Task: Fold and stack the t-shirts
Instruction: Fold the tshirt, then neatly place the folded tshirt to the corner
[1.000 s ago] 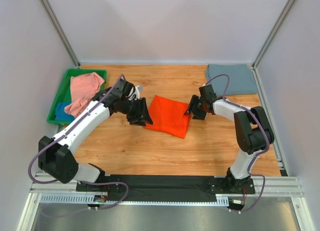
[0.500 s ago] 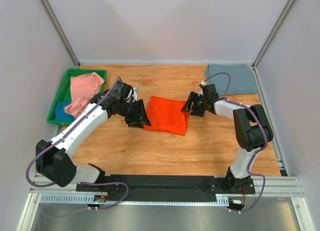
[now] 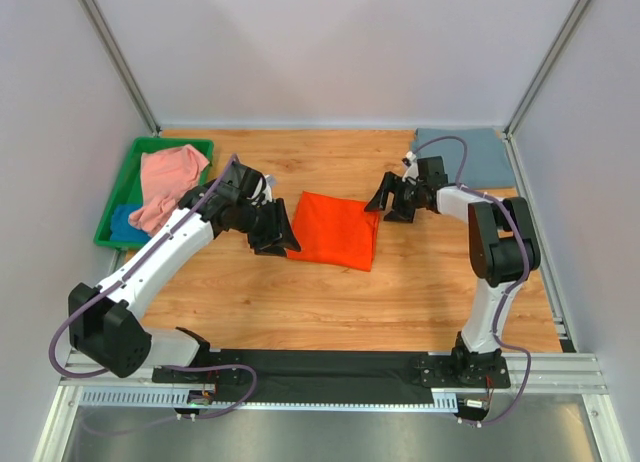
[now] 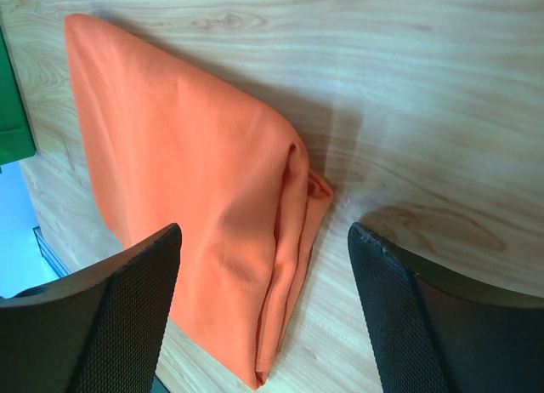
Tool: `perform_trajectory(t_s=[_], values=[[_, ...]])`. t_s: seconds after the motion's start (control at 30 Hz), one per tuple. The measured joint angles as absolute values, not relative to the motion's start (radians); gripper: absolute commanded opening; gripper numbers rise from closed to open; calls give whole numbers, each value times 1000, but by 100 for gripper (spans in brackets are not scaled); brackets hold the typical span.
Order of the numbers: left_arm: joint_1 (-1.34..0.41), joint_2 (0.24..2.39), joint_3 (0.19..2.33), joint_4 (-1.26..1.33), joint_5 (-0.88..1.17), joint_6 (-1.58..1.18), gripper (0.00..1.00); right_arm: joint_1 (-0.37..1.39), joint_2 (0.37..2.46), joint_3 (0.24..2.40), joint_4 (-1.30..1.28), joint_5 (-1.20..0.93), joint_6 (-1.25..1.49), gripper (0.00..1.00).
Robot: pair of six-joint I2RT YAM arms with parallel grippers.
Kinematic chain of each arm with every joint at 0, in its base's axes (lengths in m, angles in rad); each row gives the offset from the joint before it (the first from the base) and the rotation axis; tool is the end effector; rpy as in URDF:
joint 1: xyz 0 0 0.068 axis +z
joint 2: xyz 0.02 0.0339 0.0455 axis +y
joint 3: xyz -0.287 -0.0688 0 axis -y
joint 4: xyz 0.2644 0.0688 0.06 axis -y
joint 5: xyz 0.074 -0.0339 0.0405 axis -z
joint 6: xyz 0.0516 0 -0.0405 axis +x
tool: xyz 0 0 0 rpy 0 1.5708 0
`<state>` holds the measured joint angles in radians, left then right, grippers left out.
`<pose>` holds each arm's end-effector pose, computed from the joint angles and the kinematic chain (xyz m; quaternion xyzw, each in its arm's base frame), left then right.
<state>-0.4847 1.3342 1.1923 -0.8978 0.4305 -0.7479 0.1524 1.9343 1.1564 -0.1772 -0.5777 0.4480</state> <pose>0.2414 -0.1515 0.3103 -0.0681 0.9419 -0.3164 0.0901 0.4111 0.0916 0.1432 0.0492 0.9163 0.3452 0.1972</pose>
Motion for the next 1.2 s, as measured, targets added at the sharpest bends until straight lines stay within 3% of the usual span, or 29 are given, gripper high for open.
perform_trajectory(t_s=[0.87,1.2], values=[[-484,1314,1222,-947,364,-753,50,213,1986,1229,-212,-532,411,66],[-484,1262,1207,-932,357,-759,50,223,1987,1226,-224,-501,365,45]])
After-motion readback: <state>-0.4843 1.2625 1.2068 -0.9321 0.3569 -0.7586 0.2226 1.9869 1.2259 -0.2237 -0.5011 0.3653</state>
